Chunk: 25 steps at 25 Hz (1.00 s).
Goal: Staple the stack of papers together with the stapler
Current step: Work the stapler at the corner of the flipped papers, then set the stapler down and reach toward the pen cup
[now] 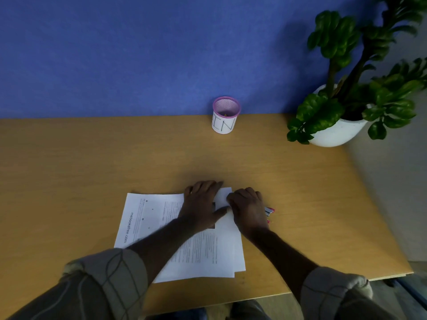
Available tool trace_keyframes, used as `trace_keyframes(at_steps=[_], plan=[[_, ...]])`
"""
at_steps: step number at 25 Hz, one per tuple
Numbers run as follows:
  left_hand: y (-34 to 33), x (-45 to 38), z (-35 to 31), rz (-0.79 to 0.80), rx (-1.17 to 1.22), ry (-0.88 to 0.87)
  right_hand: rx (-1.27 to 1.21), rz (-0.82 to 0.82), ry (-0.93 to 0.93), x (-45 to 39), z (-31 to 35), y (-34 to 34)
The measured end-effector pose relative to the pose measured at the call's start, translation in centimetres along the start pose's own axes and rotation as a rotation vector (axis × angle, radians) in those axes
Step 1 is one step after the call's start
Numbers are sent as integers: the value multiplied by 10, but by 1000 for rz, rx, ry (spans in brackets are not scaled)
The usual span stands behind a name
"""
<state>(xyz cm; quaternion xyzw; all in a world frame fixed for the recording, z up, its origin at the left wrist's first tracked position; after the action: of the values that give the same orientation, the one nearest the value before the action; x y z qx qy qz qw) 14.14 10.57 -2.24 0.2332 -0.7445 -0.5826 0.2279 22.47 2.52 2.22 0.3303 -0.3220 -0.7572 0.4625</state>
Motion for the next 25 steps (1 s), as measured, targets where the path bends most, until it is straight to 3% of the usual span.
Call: trace_keyframes(at_steps=[6,10,16,20,25], plan=[[-5,-31,21,251,401,162,-180,-69,-92,-5,-13,2],[-6,-28,24,315,465,205,-180,-36,-164,-9,-14,-1],[-12,-25,29,420,652,322,-433,-35,-462,-11,-37,-19],[-15,-30,39,411,692,409,-651,-32,-559,-16,-42,-25],[-4,-38,61,256,469,410,-720,-144,-559,-25,-51,-12]])
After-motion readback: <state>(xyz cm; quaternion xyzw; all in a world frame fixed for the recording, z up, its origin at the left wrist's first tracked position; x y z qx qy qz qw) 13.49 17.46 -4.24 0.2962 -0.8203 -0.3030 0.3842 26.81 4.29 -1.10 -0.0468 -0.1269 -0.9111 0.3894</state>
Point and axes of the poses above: each hand's wrist, its own x-axis away from the middle knuckle, its own y-axis out of the back of the hand, z = x × y, the point moved 10 cm from there along -x, towards the middle knuckle, and after that the axes turned 15 degrees about -x, right-handed, at the moved point
